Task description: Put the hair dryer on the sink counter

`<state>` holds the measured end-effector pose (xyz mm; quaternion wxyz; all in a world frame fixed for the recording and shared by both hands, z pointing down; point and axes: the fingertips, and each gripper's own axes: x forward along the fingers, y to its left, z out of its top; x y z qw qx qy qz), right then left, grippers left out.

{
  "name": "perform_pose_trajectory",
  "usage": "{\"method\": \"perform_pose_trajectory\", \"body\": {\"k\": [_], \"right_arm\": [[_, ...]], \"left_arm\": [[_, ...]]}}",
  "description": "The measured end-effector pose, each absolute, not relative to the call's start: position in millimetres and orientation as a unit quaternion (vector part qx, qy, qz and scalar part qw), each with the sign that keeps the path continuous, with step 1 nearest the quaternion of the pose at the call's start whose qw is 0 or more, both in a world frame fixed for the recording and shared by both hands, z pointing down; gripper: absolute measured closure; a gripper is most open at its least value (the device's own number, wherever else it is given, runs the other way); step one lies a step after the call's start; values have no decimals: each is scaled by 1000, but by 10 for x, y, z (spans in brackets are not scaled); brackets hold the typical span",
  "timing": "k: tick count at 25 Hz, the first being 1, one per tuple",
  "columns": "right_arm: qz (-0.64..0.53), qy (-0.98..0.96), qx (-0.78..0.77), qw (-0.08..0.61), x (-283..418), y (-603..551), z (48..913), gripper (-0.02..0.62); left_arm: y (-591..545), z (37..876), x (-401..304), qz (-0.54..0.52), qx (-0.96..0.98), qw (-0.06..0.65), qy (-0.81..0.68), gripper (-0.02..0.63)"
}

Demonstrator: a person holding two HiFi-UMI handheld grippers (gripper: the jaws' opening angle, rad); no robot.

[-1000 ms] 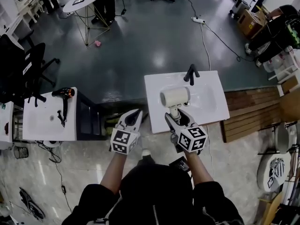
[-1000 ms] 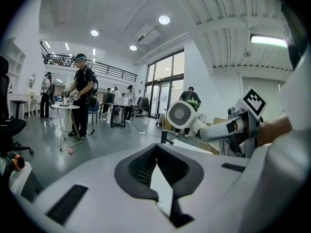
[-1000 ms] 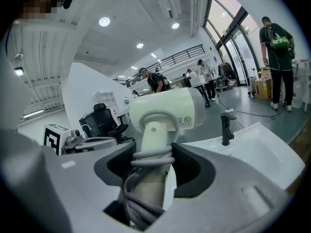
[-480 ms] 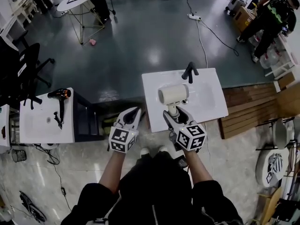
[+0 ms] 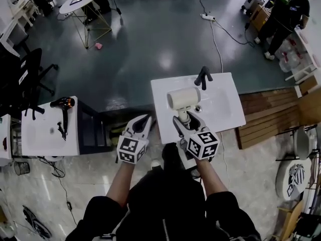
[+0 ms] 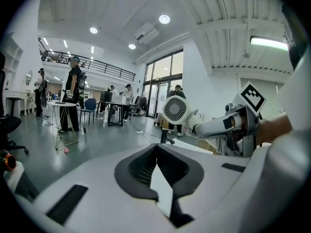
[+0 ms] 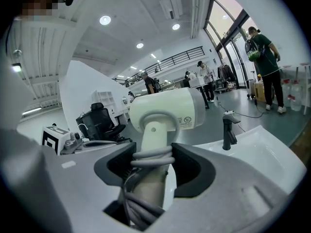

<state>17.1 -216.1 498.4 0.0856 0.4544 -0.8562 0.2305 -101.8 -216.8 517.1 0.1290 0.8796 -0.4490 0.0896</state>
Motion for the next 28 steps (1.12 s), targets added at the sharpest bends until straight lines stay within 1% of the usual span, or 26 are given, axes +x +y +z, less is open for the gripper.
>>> {"method": "perform_pose_trajectory", "body": {"k": [9, 28], "right_arm": [[234, -858, 450, 78, 108, -2530, 5008, 370], [265, -846, 452, 101, 91, -3120, 5371, 370]], "left_arm": [[-2515, 5225, -950, 95, 876, 132, -454, 594], [-2890, 5571, -930, 113, 861, 169, -467, 594]]}}
